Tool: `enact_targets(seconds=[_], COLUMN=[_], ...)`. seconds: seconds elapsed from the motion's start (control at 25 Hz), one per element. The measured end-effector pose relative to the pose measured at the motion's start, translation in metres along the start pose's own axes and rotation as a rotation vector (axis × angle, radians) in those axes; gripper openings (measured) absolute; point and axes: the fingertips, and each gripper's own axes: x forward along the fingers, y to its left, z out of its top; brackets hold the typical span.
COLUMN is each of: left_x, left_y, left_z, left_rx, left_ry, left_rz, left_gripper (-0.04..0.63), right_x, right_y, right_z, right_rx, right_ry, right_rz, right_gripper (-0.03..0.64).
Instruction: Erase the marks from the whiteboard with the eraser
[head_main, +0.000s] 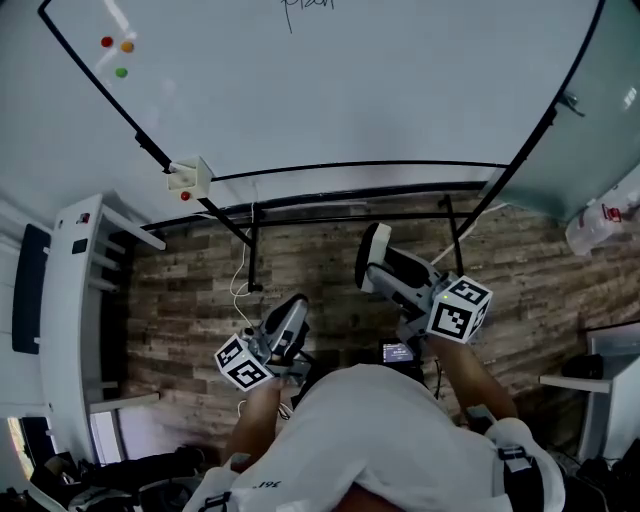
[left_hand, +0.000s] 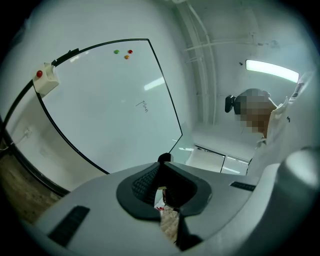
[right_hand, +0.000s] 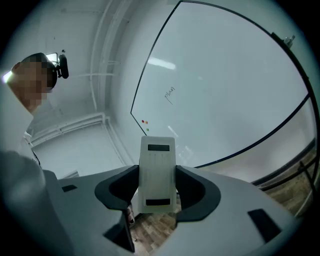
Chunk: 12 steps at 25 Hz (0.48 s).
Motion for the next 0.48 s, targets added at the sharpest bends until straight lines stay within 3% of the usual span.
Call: enact_targets(seconds=[0.16, 0.48], left_x=[0.008, 0.002], left_y=[-0.001, 0.026], left_z=[0.000, 0.029], left_rx=[0.020, 0.046], left_ry=[-0.007, -0.016], left_rz=[0.007, 0.020], left_gripper=[0.008, 0.008], right_x=[-0.001, 0.052], right_y=[-0.010, -0.014], right_z=[0.011, 0.029], right_rx=[-0.036, -0.303], right_ry=[-0.016, 0.020], right_rz=[-0.020, -0.086], right_gripper=[0.249, 0.249])
